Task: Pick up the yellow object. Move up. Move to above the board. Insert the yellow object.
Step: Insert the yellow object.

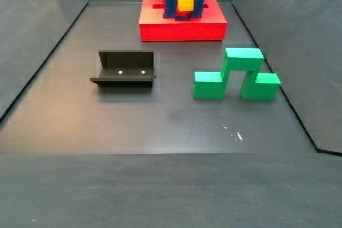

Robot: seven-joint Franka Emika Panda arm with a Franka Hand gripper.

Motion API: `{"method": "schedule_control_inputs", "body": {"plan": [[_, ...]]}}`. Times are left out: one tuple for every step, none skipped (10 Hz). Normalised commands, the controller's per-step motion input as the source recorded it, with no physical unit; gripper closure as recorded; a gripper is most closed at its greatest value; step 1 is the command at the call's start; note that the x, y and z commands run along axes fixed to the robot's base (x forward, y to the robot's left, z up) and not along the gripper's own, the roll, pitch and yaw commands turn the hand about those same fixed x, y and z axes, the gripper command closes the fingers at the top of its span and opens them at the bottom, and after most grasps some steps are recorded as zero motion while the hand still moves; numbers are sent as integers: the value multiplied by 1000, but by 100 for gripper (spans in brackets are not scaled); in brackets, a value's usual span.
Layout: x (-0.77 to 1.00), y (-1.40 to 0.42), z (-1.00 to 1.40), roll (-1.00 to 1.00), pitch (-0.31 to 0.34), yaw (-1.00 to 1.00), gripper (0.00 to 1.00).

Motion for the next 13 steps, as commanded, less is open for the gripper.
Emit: {"method": "schedule_control_inputs", "body": {"plan": [[0, 0, -200, -84, -130, 0, 100], [6, -3, -317, -56, -147, 0, 100], [66, -46, -369, -16, -136, 0, 100], [46, -31, -351, 0, -101, 0, 100], [3, -9, -274, 0, -59, 0, 100], [29, -94, -177, 0, -10, 0, 100], [80, -120, -120, 0, -9, 0, 100], [117, -146, -94, 0, -6, 0, 100], [146, -83, -117, 0, -26, -23, 100], [0, 0, -143, 0, -13, -31, 100], [0, 0, -186, 0, -21, -14, 100], [63, 109, -234, 0, -34, -20, 100], [211, 203, -194, 0, -27, -157, 100]]}}
